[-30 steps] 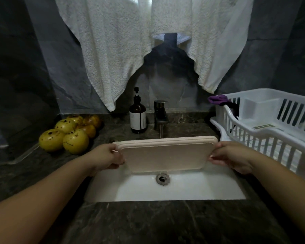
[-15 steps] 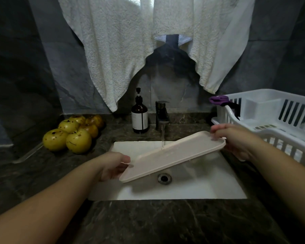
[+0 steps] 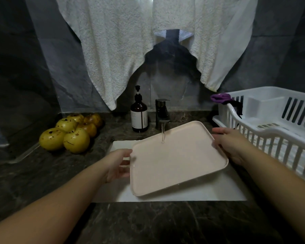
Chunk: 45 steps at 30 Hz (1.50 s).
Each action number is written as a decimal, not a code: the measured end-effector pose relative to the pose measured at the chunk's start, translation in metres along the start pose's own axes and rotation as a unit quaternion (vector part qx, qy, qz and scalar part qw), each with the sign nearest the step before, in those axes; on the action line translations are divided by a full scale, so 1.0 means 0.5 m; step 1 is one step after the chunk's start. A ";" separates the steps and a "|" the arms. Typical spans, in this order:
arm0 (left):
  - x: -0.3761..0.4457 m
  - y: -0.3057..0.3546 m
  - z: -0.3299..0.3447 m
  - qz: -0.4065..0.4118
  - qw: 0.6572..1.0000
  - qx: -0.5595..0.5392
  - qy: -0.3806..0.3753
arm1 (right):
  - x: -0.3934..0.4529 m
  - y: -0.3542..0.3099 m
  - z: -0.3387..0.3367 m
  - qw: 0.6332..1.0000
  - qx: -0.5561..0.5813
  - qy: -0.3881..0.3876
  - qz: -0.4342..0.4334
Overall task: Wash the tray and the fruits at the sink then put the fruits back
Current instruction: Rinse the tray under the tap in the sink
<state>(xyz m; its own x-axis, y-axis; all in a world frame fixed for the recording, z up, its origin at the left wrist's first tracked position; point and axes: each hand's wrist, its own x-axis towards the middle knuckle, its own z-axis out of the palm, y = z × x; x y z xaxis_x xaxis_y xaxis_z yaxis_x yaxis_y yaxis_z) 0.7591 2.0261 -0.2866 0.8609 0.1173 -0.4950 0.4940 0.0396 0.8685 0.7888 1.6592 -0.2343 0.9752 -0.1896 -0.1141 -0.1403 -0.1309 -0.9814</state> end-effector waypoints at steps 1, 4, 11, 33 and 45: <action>0.002 0.000 -0.003 0.005 1.000 -0.005 0.003 | 0.004 0.005 0.005 1.000 0.004 0.003 0.001; 0.013 0.003 -0.012 0.034 0.999 -0.033 0.013 | 0.016 0.025 0.023 1.000 0.027 0.008 0.012; 0.016 0.026 -0.052 0.106 0.991 -0.053 0.057 | 0.027 0.069 0.071 0.997 0.054 0.005 0.060; -0.019 0.090 -0.095 0.110 0.993 -0.015 0.036 | -0.006 0.079 0.078 0.981 0.014 -0.065 0.182; 0.007 0.043 -0.031 0.032 0.989 0.115 0.082 | -0.009 0.044 0.023 0.979 -0.107 -0.047 0.166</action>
<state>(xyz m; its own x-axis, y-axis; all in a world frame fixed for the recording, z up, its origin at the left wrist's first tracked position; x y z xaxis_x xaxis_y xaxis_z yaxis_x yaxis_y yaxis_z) 0.7708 2.0425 -0.2693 0.8691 0.2726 -0.4128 0.4705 -0.1979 0.8599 0.7835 1.6685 -0.2572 0.8802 -0.1664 -0.4445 -0.4745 -0.2808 -0.8343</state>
